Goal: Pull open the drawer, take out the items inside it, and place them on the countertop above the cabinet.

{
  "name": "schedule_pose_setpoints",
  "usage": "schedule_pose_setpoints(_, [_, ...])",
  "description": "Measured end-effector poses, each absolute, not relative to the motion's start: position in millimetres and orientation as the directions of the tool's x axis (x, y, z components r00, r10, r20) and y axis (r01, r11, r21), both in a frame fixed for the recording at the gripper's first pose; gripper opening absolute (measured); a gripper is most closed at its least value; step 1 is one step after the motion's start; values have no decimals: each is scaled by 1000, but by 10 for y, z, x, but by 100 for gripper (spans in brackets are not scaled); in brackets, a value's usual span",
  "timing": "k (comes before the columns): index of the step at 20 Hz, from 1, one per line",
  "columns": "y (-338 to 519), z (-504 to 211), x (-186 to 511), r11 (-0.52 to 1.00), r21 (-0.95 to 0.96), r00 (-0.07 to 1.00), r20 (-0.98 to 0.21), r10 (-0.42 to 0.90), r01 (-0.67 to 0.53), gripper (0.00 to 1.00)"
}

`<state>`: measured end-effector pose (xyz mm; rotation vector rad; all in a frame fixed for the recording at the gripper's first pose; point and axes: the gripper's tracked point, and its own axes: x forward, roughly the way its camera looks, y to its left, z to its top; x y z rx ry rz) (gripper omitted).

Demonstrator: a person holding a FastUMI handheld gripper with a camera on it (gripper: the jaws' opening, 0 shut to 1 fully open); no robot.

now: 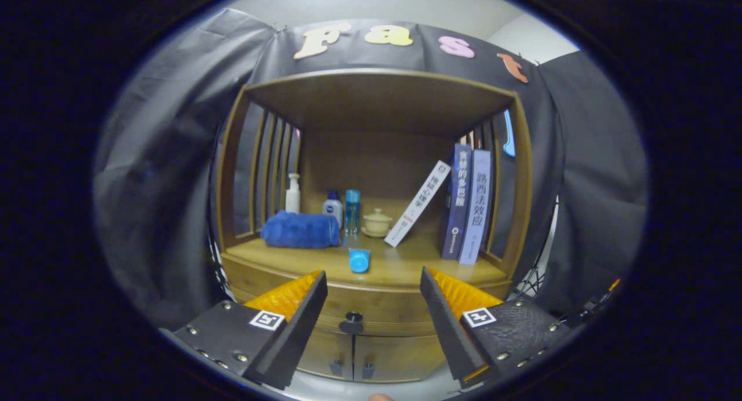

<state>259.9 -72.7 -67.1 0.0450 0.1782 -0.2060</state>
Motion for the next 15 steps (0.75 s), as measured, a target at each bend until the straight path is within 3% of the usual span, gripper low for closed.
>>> schedule_pose_setpoints(7, [-906, 46, 1995, 983, 48, 979, -108, -171, 177, 96])
schedule_pose_setpoints(15, [-964, 306, 1409, 987, 65, 985, -109, -138, 145, 96])
